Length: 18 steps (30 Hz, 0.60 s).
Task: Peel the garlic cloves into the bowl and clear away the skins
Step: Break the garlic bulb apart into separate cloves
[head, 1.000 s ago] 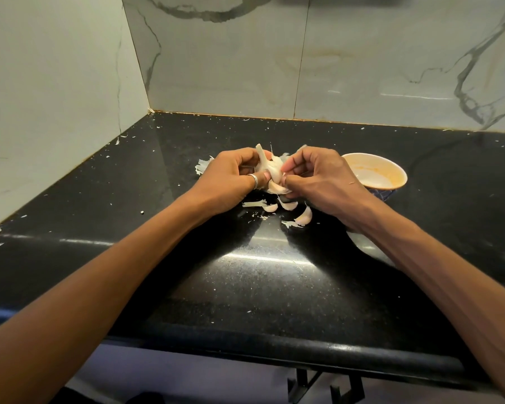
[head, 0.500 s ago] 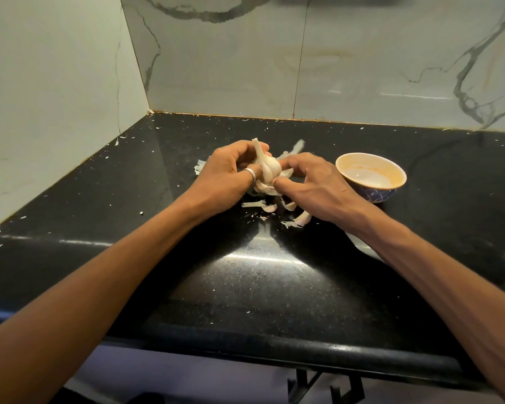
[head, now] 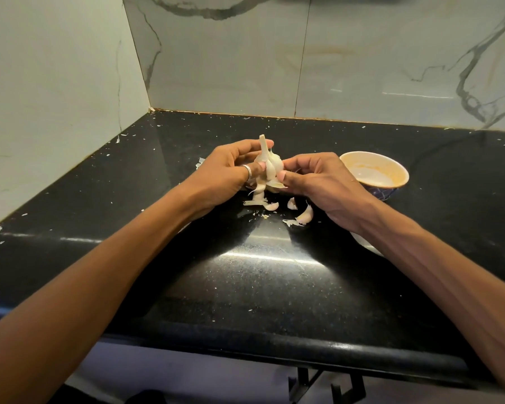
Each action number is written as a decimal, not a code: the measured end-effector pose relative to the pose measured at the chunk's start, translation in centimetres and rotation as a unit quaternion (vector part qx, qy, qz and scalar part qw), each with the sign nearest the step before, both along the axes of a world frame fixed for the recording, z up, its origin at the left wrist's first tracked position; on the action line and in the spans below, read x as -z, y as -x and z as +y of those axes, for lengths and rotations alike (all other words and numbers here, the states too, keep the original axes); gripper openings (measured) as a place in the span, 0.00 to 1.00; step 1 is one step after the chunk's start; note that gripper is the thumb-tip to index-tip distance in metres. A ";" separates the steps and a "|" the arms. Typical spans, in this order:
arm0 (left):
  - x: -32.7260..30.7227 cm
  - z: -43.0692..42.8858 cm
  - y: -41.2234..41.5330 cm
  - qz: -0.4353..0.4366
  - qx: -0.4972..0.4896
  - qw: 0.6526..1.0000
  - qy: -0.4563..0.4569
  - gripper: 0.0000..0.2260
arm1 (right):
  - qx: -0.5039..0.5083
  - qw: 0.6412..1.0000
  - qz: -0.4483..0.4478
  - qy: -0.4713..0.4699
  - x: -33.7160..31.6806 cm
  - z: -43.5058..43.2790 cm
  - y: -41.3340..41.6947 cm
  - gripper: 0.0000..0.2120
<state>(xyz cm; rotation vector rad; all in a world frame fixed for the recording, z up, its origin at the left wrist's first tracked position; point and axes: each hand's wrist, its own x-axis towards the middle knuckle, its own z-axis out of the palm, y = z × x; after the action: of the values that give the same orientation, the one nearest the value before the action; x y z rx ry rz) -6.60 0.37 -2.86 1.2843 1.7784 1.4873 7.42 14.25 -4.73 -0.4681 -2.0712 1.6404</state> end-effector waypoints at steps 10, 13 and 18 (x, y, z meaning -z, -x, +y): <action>-0.2 -0.2 -0.3 0.024 -0.005 1.000 -0.019 0.13 | -0.012 0.996 -0.001 0.087 -1.3 -1.1 -0.2 0.08; -0.3 -0.3 -0.3 0.045 -0.002 0.999 -0.022 0.14 | -0.026 0.994 -0.001 0.105 -1.4 -1.2 -0.2 0.11; -0.3 -0.3 -0.3 0.072 0.004 0.997 -0.030 0.13 | -0.031 0.989 0.016 0.145 -1.6 -1.2 -0.4 0.13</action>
<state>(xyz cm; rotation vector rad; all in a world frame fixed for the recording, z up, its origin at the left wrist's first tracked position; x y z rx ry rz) -6.25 0.09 -2.52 1.4609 1.8281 1.4855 7.81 13.03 -3.10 -0.4715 -1.8480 1.9840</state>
